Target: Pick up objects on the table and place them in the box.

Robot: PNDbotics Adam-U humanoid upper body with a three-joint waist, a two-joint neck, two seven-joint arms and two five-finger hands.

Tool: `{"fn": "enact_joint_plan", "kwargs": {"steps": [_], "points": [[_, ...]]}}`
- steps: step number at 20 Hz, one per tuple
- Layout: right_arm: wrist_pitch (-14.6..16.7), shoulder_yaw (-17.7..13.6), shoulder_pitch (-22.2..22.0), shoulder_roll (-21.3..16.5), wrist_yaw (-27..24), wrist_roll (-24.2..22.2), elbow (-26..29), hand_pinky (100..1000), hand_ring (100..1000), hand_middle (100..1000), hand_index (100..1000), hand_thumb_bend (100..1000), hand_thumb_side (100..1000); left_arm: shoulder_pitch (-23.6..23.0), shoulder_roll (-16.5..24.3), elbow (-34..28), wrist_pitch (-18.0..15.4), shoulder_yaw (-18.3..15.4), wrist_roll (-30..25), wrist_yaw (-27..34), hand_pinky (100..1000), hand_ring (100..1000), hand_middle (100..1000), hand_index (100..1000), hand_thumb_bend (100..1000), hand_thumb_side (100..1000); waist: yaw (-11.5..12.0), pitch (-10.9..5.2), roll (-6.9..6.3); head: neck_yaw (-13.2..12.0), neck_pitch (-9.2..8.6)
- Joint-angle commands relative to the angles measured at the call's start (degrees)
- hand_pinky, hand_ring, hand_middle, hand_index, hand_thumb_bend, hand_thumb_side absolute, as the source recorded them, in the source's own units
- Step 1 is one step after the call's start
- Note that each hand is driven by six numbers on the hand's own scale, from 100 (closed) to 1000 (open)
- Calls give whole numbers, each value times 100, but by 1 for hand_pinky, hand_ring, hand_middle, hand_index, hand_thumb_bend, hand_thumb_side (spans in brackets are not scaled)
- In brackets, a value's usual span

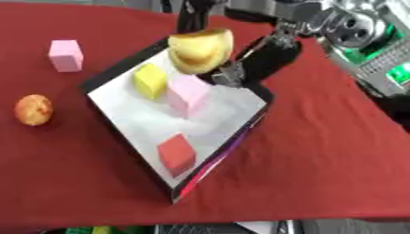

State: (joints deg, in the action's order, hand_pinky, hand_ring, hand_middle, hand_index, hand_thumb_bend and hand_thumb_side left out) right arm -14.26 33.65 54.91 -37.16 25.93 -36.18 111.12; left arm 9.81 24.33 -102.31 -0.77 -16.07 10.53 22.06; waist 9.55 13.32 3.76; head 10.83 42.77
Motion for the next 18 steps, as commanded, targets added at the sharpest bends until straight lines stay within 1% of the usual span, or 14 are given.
{"fn": "enact_joint_plan", "kwargs": {"steps": [1, 7, 8, 9, 10, 12, 14, 16, 18], "points": [[174, 190, 56, 219, 236, -126, -384, 806, 672, 578, 691, 329, 100, 4, 213, -78, -23, -78, 33, 6, 771, 782, 830, 845, 217, 804, 16, -133, -24, 57, 19], [599, 397, 39, 621, 649, -28, -1118, 810, 690, 596, 709, 329, 100, 15, 219, -88, -15, -77, 19, -3, 772, 782, 830, 845, 217, 802, 45, -140, -5, 86, 21], [674, 426, 22, 663, 696, -17, -1221, 814, 700, 605, 720, 352, 100, 16, 221, -91, -16, -80, 21, -5, 772, 782, 830, 845, 217, 803, 48, -138, -1, 81, 16], [748, 449, 5, 700, 740, -5, -1311, 813, 717, 622, 737, 328, 100, 14, 221, -91, -17, -82, 24, -3, 773, 782, 830, 845, 218, 804, 50, -137, 1, 78, 13], [836, 477, -17, 734, 776, -11, -1394, 812, 730, 636, 752, 326, 100, 14, 221, -91, -17, -82, 26, -1, 773, 782, 830, 846, 218, 805, 52, -133, 4, 77, 10], [1048, 519, -57, 784, 831, -40, -1531, 819, 767, 694, 809, 322, 100, 16, 215, -92, -14, -82, 25, 1, 773, 782, 830, 846, 218, 805, 55, -125, 8, 74, 4], [1288, 525, -80, 804, 885, -69, -1601, 847, 828, 765, 887, 362, 100, 21, 213, -93, -12, -81, 25, 3, 773, 783, 830, 846, 218, 805, 55, -118, 9, 67, -2], [1489, 491, -86, 794, 955, -58, -1591, 873, 859, 785, 917, 385, 100, 28, 207, -92, -7, -77, 21, 5, 774, 778, 831, 846, 219, 807, 55, -112, 5, 52, 1], [1639, 445, -88, 776, 978, -68, -1561, 887, 859, 779, 925, 396, 100, 26, 202, -89, -1, -71, 12, 5, 774, 774, 831, 846, 219, 809, 54, -109, 2, 44, 1]]}}
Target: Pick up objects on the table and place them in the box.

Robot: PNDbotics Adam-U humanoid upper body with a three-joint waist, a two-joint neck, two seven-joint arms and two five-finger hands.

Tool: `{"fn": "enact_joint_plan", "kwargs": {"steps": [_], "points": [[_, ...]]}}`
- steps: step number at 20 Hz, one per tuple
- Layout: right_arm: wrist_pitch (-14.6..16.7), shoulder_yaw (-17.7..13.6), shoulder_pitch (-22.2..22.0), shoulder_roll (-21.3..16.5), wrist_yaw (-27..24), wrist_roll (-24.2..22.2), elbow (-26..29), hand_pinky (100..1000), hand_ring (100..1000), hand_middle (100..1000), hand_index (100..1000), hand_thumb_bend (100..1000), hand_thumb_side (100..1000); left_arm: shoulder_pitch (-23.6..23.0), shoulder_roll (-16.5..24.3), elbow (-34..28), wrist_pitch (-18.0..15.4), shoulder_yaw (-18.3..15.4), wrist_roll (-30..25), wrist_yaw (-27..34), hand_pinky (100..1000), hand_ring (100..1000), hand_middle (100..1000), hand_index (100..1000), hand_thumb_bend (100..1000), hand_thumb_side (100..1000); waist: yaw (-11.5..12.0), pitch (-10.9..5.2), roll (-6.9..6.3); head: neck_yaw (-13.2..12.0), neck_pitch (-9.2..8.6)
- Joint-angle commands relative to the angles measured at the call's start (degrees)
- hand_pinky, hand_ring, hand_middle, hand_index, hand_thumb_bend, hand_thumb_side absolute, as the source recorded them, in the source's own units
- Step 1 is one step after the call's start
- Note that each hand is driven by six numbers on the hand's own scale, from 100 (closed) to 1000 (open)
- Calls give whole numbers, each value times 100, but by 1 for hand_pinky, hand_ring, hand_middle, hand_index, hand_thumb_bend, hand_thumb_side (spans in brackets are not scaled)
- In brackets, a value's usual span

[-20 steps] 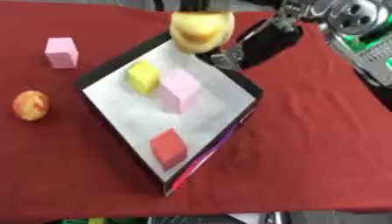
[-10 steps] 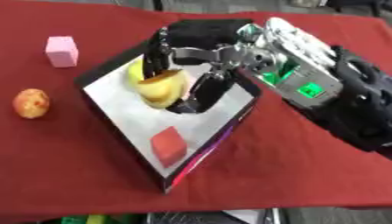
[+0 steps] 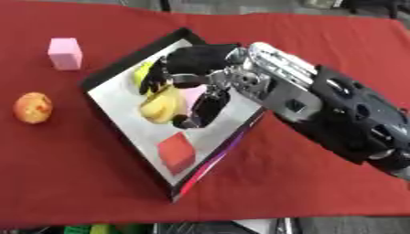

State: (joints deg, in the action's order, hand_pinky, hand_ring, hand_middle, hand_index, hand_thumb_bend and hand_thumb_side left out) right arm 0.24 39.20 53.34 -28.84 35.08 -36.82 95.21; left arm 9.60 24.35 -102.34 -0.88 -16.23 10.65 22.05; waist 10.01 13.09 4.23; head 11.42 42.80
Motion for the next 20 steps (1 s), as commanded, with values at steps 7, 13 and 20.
{"fn": "enact_joint_plan", "kwargs": {"steps": [7, 13, 20], "points": [[-253, -699, 25, -240, -389, 566, 599, 883, 828, 757, 901, 390, 100, 32, 183, -82, 15, -67, 3, 3, 775, 771, 831, 846, 221, 812, -19, -90, -51, -54, 2], [-1227, -1616, -313, -725, -1551, 1385, 1509, 891, 800, 732, 859, 382, 100, 22, 214, -99, 2, -94, 49, 29, 776, 771, 831, 846, 221, 809, -84, -118, -52, -140, 35], [-1480, -2627, -1174, -1473, -3345, 2990, 1933, 916, 780, 722, 858, 167, 100, -19, 289, -112, -29, -119, 68, 5, 777, 770, 832, 847, 218, 806, -184, -156, -29, -311, 51]]}}
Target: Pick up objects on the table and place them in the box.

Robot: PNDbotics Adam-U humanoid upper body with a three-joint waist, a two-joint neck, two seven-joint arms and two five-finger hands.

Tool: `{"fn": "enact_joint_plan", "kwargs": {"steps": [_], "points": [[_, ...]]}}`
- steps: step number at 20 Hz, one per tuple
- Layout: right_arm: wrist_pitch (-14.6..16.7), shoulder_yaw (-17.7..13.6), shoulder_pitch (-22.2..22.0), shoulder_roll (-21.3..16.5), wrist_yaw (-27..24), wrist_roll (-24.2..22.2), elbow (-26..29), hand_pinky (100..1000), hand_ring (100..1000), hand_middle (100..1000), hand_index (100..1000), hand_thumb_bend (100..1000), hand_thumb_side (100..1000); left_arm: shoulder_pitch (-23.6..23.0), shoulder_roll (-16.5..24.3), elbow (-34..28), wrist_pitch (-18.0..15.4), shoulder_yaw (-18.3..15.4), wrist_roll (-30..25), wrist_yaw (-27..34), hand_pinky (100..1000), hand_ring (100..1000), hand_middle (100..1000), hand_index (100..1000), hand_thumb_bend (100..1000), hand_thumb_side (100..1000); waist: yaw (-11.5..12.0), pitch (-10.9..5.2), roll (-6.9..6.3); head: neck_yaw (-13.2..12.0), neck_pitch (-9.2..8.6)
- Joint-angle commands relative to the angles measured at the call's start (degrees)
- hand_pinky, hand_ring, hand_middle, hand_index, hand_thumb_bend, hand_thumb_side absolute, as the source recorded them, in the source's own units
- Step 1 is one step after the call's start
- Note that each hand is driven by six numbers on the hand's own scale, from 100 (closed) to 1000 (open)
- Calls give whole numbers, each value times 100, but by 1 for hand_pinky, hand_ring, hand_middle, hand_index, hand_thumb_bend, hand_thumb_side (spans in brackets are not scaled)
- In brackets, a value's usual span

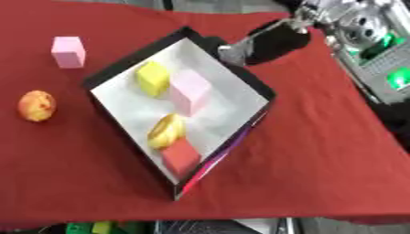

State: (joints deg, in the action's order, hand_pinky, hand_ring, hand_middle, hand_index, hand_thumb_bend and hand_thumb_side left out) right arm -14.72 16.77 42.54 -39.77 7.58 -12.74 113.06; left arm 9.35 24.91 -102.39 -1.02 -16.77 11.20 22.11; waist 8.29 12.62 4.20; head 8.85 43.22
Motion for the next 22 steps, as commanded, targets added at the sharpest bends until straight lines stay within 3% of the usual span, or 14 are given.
{"fn": "enact_joint_plan", "kwargs": {"steps": [1, 5, 11, 14, 18, 22], "points": [[69, -508, -243, -473, -856, 885, 151, 922, 777, 721, 858, 186, 100, -1, 241, -109, -18, -64, 10, -7, 777, 771, 832, 847, 217, 805, -28, -111, -25, -63, 13], [317, -936, -934, -699, -1742, 1934, 153, 933, 771, 714, 858, 285, 100, -13, 280, -111, -33, -60, -5, -35, 777, 772, 832, 847, 211, 803, -72, -108, -32, -107, 19], [625, -1339, -1852, -732, -2412, 2930, 150, 940, 755, 696, 847, 220, 100, 7, 401, -118, -97, -24, -83, -127, 777, 773, 833, 849, 209, 793, -103, -53, -106, -220, -164], [742, -1427, -2115, -689, -2580, 3261, 87, 943, 750, 689, 842, 234, 100, 41, 605, -109, -141, 38, -194, -239, 778, 774, 834, 857, 165, 791, -117, -17, -149, -232, -229], [866, -1490, -2292, -641, -2674, 3507, -85, 943, 745, 684, 836, 227, 100, 237, 1366, 27, -199, 249, -553, -572, 779, 776, 834, 867, 100, 779, -135, 4, -191, -219, -208], [1045, -1537, -2380, -550, -2791, 3718, -306, 945, 746, 686, 837, 217, 100, 667, 2602, 486, -315, 673, -1154, -978, 781, 781, 830, 875, 100, 804, -135, -9, -229, -190, -172]]}}
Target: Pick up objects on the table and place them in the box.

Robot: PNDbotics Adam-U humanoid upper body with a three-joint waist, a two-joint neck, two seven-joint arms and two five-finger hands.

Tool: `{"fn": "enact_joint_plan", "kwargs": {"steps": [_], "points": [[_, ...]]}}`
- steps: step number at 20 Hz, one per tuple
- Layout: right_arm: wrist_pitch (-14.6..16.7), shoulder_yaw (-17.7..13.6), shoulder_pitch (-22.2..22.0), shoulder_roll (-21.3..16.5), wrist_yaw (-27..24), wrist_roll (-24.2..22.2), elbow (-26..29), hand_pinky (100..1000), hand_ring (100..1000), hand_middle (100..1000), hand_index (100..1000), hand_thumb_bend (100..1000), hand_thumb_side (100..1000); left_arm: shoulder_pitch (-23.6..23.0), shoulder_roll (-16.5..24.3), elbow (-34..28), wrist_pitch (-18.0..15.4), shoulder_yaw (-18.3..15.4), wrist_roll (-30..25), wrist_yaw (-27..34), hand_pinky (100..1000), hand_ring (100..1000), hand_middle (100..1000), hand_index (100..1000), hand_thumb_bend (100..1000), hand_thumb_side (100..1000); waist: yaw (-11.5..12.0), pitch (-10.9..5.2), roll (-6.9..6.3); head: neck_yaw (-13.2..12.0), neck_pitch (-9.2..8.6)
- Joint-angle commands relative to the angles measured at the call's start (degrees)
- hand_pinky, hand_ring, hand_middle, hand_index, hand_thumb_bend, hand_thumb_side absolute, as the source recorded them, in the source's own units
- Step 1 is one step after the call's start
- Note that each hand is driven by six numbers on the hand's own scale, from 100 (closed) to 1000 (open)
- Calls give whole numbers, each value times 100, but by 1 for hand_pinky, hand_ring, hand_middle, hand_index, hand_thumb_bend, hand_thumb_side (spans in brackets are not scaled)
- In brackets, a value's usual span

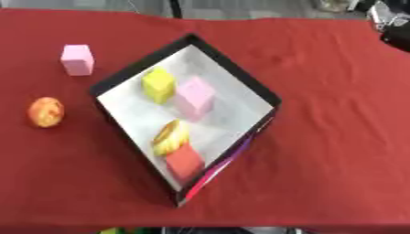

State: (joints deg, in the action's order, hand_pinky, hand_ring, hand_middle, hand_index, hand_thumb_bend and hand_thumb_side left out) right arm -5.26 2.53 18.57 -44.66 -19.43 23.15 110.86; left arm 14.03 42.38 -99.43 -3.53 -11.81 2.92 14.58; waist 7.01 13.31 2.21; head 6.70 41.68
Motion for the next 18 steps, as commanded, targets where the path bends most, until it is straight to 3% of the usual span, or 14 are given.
{"fn": "enact_joint_plan", "kwargs": {"steps": [1, 4, 7, 9, 11, 13, 18], "points": [[141, -115, -1, -37, -104, 163, -140, 946, 747, 687, 839, 210, 100, 301, 1119, 339, -84, 286, -490, -329, 783, 784, 829, 880, 100, 823, -9, -81, -36, 24, -11], [256, -87, -69, 43, -136, 213, -268, 947, 745, 685, 836, 199, 114, 630, 1831, 771, -218, 688, -1271, -792, 792, 797, 835, 890, 100, 853, -21, -88, -56, -17, -4], [293, -58, -108, 83, -121, 212, -338, 947, 744, 685, 834, 211, 108, 919, 2210, 1087, -515, 946, -2127, -1236, 813, 821, 858, 909, 103, 872, -43, -98, -60, -64, 9], [281, -10, -124, 94, -88, 149, -338, 947, 743, 684, 833, 211, 107, 1163, 2342, 1307, -727, 1098, -2661, -1586, 821, 831, 857, 911, 203, 812, -63, -112, -62, -118, 34], [262, 30, -123, 118, -69, 97, -330, 947, 743, 683, 833, 208, 110, 1475, 2319, 1590, -959, 1236, -3079, -1931, 831, 842, 861, 911, 269, 790, -72, -128, -69, -146, 60], [242, 69, -112, 143, -65, 61, -331, 947, 742, 683, 832, 204, 111, 1816, 2234, 1939, -1200, 1384, -3439, -2159, 843, 852, 858, 903, 352, 696, -80, -144, -71, -161, 82], [196, 138, -106, 185, -45, -16, -325, 947, 739, 680, 829, 202, 113, 2567, 1919, 2850, -1773, 1698, -4024, -2623, 848, 855, 846, 878, 401, 536, -93, -158, -61, -202, 117]]}}
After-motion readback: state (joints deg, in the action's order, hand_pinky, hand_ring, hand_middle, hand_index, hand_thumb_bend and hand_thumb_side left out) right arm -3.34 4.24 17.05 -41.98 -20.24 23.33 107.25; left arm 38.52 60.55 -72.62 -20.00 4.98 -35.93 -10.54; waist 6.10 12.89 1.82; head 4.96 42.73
